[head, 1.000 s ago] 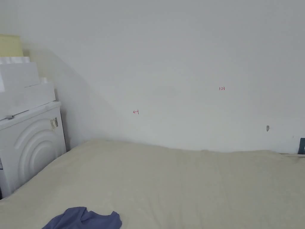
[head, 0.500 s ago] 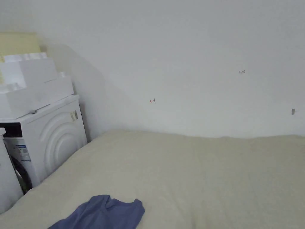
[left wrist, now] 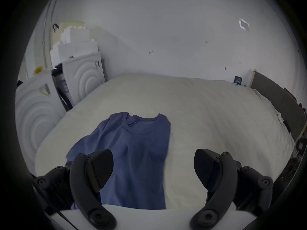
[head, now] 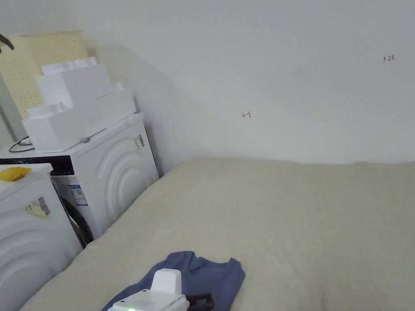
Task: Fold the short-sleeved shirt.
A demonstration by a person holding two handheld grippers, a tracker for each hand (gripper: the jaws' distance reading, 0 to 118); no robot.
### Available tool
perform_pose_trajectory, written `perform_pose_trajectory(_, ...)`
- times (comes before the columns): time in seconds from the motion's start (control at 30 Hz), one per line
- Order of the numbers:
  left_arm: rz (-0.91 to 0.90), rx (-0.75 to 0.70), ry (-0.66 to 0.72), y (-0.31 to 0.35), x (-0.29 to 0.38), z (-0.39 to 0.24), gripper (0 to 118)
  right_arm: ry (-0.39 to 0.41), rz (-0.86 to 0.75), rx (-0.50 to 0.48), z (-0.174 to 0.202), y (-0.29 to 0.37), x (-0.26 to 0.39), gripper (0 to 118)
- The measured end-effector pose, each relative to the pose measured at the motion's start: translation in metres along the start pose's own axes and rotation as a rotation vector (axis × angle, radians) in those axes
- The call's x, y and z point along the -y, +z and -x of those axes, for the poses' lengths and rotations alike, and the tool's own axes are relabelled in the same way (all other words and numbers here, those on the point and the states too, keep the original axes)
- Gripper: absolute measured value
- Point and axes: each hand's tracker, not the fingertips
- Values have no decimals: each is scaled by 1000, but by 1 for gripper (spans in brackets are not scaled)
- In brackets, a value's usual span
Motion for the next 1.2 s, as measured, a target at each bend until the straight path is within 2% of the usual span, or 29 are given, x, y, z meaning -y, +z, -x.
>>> perform_pose_trajectory(0.1,81,-1,26,-70,-19,28,103,-43,37,14,0,-16,2,1)
perform_pose_trajectory(0.17,127,-87,26,-109,-25,45,103,-63,62,32,1,-26,3,1)
perform_pose_trajectory(0.3,239,-28,-9,-169,-21,64,99,-88,118,51,3,-44,8,1)
perform_pose_trajectory(0.33,254,-36,-37,-180,-17,66,96,-85,133,64,4,-48,9,1)
perform_pose_trajectory(0.4,298,-82,-69,-199,-9,68,79,-79,151,81,7,-55,11,2)
perform_pose_trajectory(0.43,316,-51,-69,-205,-4,70,77,-87,162,83,8,-58,13,1)
perform_pose_trajectory(0.5,328,-51,-71,-213,5,71,77,-160,194,59,8,-63,16,2)
perform_pose_trajectory(0.57,297,-52,-66,-207,6,70,77,-199,200,59,8,-66,21,2)
perform_pose_trajectory(0.6,295,-58,-69,-205,8,68,71,-196,205,73,9,-67,23,2)
perform_pose_trajectory(0.63,284,-55,-79,-202,9,66,57,-198,207,80,10,-68,25,2)
perform_pose_trajectory(0.67,262,-63,-112,-199,8,60,30,-200,209,84,12,-68,27,2)
perform_pose_trajectory(0.7,248,-119,-145,-198,9,55,15,-202,212,86,15,-68,28,2)
perform_pose_trajectory(0.77,259,-108,-136,-200,11,53,10,-201,214,84,15,-67,29,2)
perform_pose_trajectory(0.8,263,-105,-135,-200,10,53,8,-202,213,85,-58,-73,35,2)
perform_pose_trajectory(0.87,248,-111,-63,-194,5,55,2,-205,208,80,-59,-67,33,2)
perform_pose_trajectory(0.97,162,-100,-51,-159,-9,60,0,-195,181,65,-59,-55,29,2)
perform_pose_trajectory(1.1,-8,-102,-19,-68,-61,64,0,-175,134,37,-61,-32,26,2)
perform_pose_trajectory(1.2,-119,-132,-66,2,-107,63,0,-178,84,-10,-61,-14,27,2)
